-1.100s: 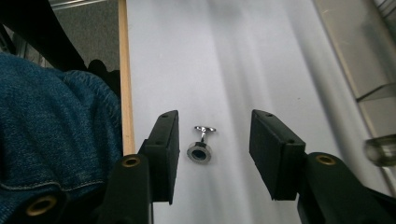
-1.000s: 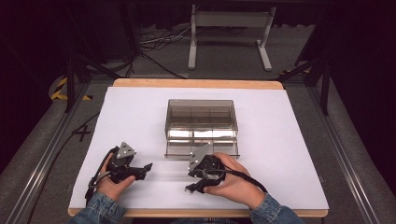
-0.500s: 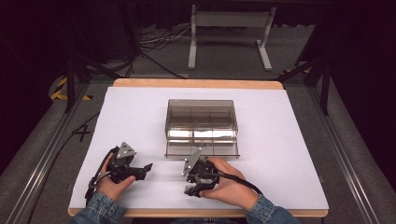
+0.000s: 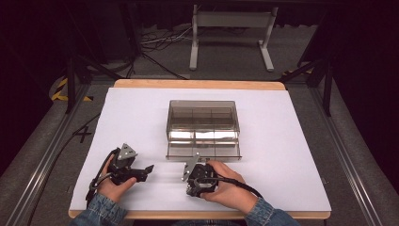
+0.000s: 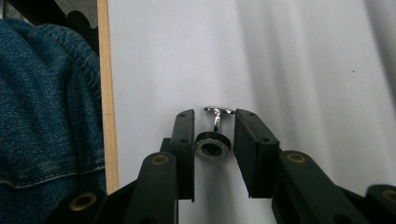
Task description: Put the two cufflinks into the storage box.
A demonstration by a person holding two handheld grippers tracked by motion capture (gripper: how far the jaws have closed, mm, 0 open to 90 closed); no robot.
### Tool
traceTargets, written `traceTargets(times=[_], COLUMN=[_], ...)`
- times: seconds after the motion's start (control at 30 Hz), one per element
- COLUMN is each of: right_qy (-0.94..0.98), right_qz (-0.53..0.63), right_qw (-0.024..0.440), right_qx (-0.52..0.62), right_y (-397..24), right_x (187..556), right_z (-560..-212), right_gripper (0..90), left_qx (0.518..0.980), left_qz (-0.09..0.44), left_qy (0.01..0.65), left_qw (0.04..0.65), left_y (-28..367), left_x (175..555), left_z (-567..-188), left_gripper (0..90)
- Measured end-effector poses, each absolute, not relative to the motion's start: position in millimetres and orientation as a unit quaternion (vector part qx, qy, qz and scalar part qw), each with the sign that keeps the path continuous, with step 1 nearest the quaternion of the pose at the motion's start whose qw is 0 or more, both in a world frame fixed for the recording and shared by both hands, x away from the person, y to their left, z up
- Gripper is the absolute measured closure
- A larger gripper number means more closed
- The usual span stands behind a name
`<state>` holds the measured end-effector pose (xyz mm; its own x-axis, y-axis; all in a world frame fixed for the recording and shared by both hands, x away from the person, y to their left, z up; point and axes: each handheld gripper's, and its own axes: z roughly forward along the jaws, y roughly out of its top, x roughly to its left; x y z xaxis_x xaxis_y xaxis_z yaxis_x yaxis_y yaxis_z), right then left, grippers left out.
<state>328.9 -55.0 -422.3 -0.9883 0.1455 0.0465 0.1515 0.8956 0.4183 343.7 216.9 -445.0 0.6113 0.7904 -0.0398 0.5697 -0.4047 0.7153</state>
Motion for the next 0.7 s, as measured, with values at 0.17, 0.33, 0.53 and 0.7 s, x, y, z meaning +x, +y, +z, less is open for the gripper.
traceTargets(times=[0.17,0.33,0.53,0.7], right_qy=[-0.975,-0.976,-0.974,-0.975], right_qz=[-0.210,-0.209,-0.218,-0.218], right_qw=[-0.001,-0.002,-0.002,-0.001], right_qx=[-0.069,-0.066,-0.062,-0.049], right_y=[-54,-54,-57,-59], right_x=[327,327,328,327], right_z=[-422,-420,-412,-404], right_gripper=[73.6,73.8,73.8,73.8], left_qx=[0.824,0.824,0.824,0.824], left_qz=[0.153,0.153,0.152,0.152], left_qy=[0.414,0.413,0.414,0.414], left_qw=[0.357,0.357,0.356,0.355], left_y=[217,217,216,216], left_x=[344,344,344,344], left_z=[-445,-445,-446,-446], left_gripper=[16.2,16.2,16.2,16.2])
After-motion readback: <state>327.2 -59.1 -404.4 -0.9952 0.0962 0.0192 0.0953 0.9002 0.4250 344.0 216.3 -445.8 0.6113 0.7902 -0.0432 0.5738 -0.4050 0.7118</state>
